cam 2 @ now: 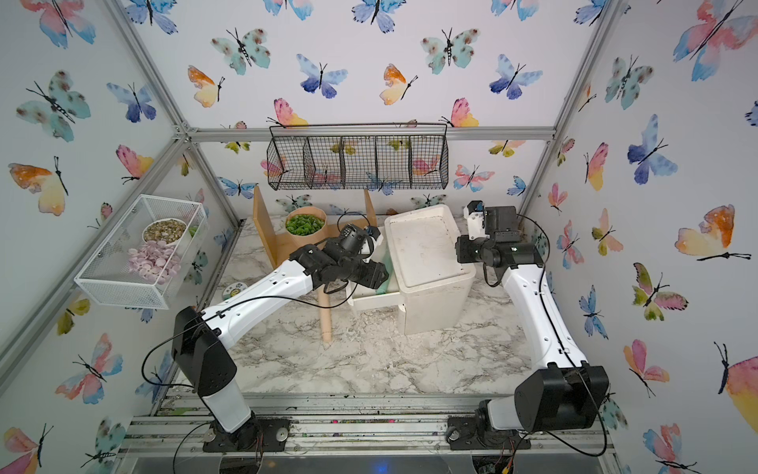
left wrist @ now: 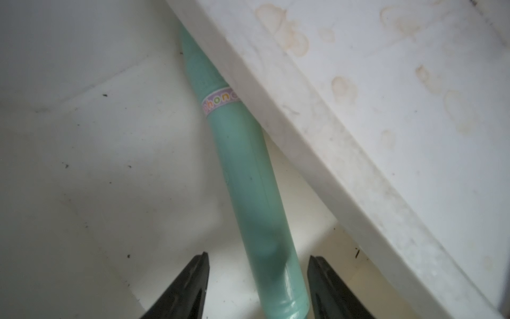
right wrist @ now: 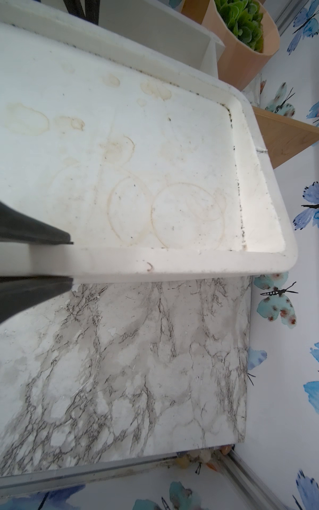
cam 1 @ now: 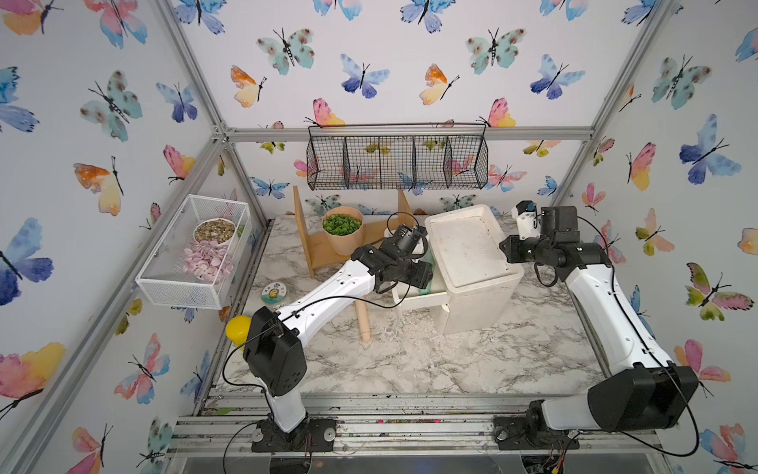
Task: Take the microphone out of the drawer
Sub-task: Pick up the microphone from the drawer.
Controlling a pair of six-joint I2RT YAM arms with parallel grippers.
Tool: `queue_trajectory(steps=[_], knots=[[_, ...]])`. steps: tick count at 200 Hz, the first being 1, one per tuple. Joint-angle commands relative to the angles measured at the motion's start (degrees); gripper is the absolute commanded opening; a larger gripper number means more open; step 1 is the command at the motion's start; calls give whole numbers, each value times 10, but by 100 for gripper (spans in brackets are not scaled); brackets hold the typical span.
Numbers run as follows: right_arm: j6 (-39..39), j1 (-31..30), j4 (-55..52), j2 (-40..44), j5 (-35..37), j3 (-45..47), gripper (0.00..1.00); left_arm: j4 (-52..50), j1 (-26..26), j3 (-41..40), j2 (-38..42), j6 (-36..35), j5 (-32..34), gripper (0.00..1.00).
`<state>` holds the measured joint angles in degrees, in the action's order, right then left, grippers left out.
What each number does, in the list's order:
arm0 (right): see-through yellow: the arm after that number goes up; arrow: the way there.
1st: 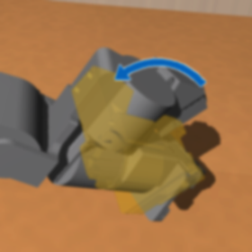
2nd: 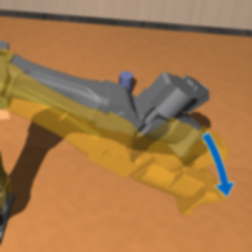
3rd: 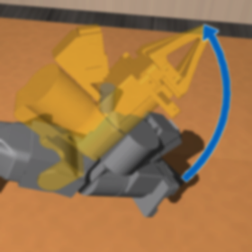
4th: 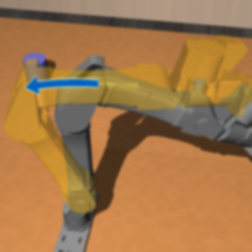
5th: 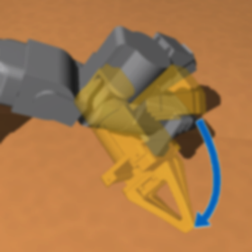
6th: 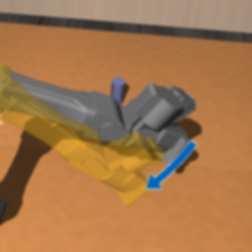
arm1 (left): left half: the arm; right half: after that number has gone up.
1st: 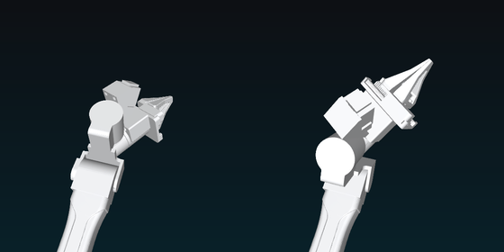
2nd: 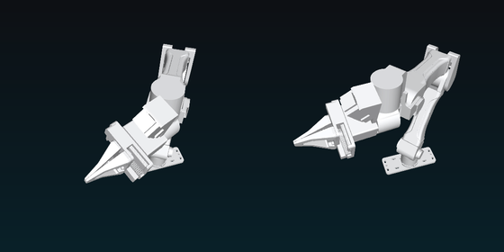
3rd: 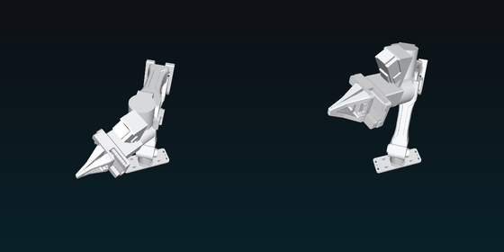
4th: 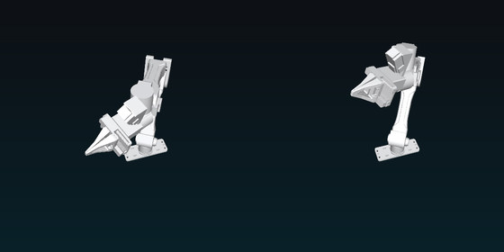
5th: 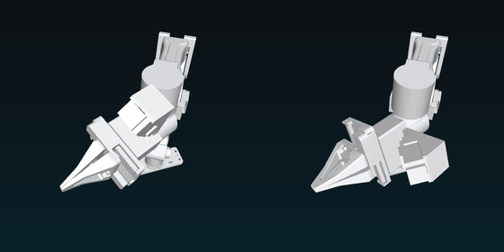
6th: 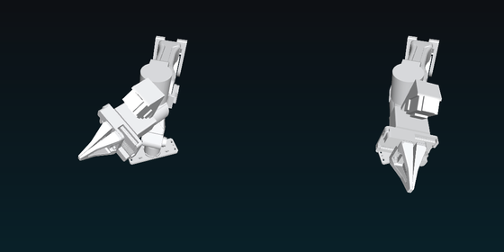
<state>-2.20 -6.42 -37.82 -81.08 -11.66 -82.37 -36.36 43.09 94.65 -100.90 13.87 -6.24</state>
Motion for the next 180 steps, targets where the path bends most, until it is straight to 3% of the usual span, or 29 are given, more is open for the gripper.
queue_trajectory(steps=[1,46,125,180], knots=[[-26,2,59,14,-61,6,6,-20,4,14,-16,-5,-12,63],[-26,2,61,15,-61,10,6,-24,14,30,-41,5,-1,63],[-26,2,64,17,-59,14,6,-102,64,115,-108,1,151,64],[-25,2,65,18,-58,16,6,-133,67,141,-131,25,180,56]])
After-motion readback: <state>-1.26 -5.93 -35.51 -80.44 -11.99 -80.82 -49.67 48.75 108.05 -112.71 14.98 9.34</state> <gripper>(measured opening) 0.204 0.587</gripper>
